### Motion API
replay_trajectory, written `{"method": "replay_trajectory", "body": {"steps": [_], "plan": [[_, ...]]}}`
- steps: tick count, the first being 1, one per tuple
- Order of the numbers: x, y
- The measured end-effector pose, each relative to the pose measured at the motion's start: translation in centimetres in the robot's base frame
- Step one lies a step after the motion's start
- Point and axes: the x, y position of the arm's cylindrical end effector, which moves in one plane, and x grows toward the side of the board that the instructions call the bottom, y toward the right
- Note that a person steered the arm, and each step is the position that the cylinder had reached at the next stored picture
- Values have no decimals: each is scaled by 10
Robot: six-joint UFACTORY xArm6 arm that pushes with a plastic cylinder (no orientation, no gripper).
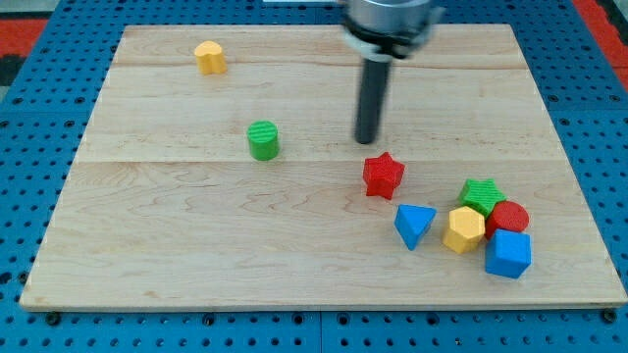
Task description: Push the red star to the top of the blue triangle
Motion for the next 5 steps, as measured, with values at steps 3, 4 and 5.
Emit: {"method": "replay_trajectory", "body": {"steps": [3,4,5], "plan": [[9,68],[-36,-28],[-26,-105]]}}
